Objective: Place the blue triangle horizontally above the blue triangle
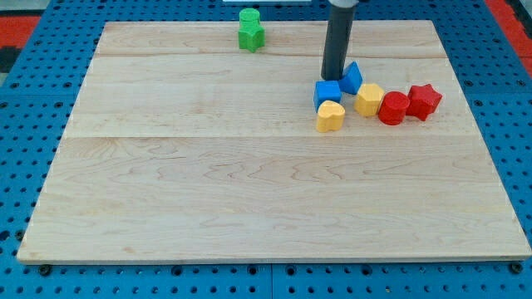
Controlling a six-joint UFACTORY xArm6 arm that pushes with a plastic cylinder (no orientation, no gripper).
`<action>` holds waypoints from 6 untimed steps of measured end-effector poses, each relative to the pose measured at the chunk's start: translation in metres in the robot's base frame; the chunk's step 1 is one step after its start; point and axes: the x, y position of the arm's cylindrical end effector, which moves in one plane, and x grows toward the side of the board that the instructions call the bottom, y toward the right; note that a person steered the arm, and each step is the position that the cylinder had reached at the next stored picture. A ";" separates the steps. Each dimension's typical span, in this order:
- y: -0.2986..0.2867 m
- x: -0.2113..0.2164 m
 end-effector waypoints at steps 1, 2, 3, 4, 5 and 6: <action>-0.035 0.005; -0.051 0.004; -0.109 -0.002; -0.110 0.044; -0.048 0.075; 0.003 0.059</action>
